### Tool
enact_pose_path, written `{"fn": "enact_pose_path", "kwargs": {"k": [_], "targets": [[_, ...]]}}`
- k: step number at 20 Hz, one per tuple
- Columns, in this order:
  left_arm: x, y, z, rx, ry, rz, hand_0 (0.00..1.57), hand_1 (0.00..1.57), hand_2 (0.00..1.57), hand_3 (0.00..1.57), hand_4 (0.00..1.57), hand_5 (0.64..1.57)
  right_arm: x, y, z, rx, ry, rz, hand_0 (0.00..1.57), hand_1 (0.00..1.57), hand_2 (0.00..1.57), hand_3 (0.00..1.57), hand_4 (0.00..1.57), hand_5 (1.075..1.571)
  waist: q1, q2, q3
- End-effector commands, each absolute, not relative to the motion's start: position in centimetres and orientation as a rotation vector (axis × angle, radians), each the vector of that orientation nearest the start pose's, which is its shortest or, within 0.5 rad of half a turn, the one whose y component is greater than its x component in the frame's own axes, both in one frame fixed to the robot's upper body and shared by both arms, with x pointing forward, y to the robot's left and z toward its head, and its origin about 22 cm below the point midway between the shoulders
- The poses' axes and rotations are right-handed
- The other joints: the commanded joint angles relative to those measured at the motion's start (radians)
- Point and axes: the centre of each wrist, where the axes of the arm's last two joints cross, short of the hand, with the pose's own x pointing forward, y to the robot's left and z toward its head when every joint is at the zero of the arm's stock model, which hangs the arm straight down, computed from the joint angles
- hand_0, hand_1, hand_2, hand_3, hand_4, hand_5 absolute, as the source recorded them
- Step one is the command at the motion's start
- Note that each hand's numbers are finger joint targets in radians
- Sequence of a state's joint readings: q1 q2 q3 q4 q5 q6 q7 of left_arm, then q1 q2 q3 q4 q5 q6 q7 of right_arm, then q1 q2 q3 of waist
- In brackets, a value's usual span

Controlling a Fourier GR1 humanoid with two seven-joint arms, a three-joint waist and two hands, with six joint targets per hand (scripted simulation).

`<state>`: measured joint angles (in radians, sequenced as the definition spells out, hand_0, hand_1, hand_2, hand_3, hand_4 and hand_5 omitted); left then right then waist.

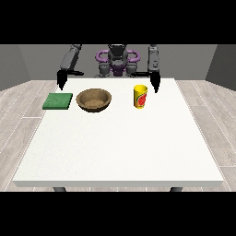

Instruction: Pick the cup and pour the ball into the bowl, then pick the bowl and place it on the pad

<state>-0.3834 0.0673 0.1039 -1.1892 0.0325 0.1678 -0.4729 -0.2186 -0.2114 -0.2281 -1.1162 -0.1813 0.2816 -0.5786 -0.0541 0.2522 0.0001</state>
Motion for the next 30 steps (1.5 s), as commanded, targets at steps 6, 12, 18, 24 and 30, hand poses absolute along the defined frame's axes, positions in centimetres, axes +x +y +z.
{"fn": "enact_pose_path", "kwargs": {"k": [6, 12, 18, 24, 30], "targets": [[35.9, 25.1, -0.7, 0.207, -2.016, 0.101, 0.00, 0.00, 0.00, 0.00, 0.00, 1.410, 30.0, -32.1, -3.4, 0.161, -1.952, -0.011, 0.00, 0.00, 0.00, 0.00, 0.00, 1.547, -0.046, 0.047, -0.0006], [36.9, 26.9, -0.7, 0.226, -2.115, 0.117, 0.00, 0.00, 0.00, 0.00, 0.00, 1.394, 31.0, -33.6, -2.6, 0.154, -2.067, 0.010, 0.00, 0.00, 0.00, 0.00, 0.00, 1.550, -0.058, 0.157, -0.0005], [38.2, 24.2, -0.7, 0.253, -2.132, 0.151, 0.00, 0.00, 0.00, 0.00, 0.00, 1.411, 32.3, -35.6, -0.9, 0.160, -2.114, 0.010, 0.00, 0.00, 0.00, 0.00, 0.00, 1.541, -0.078, 0.201, -0.0002], [37.6, 26.2, -0.7, 0.544, -2.161, 0.178, 1.37, 1.37, 1.57, 1.57, 1.16, 1.533, 31.9, -37.3, 1.2, 0.184, -2.167, 0.108, 0.00, 0.00, 0.00, 0.00, 0.14, 1.548, -0.179, 0.270, -0.0005], [37.3, 25.7, 0.8, 0.666, -2.154, 0.146, 1.39, 1.39, 1.57, 1.57, 1.23, 1.532, 33.2, -38.3, 2.8, 0.187, -2.164, 0.139, 0.00, 0.00, 0.23, 0.00, 0.18, 1.552, -0.197, 0.267, 0.0013]]}}
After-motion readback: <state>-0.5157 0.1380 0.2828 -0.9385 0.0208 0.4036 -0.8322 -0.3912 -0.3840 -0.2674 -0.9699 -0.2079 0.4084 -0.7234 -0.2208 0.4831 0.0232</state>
